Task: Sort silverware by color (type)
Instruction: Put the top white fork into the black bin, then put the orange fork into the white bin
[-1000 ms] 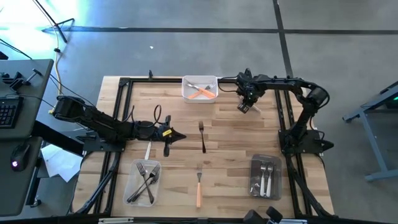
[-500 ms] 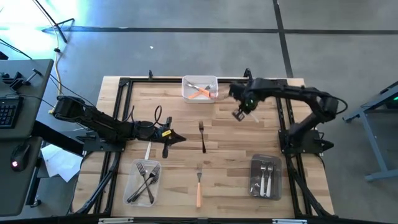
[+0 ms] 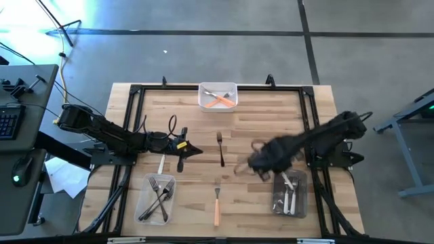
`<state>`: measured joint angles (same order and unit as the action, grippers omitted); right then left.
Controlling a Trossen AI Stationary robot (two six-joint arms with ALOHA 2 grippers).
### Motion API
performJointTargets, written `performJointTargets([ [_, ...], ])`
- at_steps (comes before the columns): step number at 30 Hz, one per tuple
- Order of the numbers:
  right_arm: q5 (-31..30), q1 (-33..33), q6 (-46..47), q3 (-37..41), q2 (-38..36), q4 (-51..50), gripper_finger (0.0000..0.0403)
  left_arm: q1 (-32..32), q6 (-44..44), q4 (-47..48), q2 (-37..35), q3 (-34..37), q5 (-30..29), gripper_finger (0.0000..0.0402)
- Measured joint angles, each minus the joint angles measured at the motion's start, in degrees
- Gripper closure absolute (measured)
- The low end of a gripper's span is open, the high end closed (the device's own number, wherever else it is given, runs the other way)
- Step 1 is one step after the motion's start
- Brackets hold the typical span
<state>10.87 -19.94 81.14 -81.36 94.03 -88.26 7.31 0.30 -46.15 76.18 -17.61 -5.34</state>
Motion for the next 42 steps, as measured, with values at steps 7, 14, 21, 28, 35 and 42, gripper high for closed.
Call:
performJointTargets([
  [7,8.97,-10.2,15.08,0.04,4.58,0.19,0.0386,0.42,-0.02,-0.04,0.0,0.0,0.19,0.0401],
  [14,9.08,-10.59,15.95,0.07,8.59,0.12,0.0386,1.53,-1.0,-0.05,0.0,0.0,0.22,0.0401],
  [21,9.4,-6.32,8.22,0.11,14.11,-0.75,0.0385,3.06,-2.69,-0.05,0.0,0.0,0.15,0.0401],
  [28,10.21,-3.56,0.34,0.11,17.96,-0.1,0.0385,4.61,-4.72,-0.05,0.0,0.0,-1.03,0.0401],
  [35,8.18,-3.95,-0.46,0.12,18.61,-0.5,0.0336,6.55,-5.37,-0.09,0.0,0.0,-3.33,0.0401],
  [42,8.77,-4.53,-2.63,0.11,18.61,-1.06,0.0259,7.88,-5.83,-0.2,0.0,0.0,-5.8,0.0401],
])
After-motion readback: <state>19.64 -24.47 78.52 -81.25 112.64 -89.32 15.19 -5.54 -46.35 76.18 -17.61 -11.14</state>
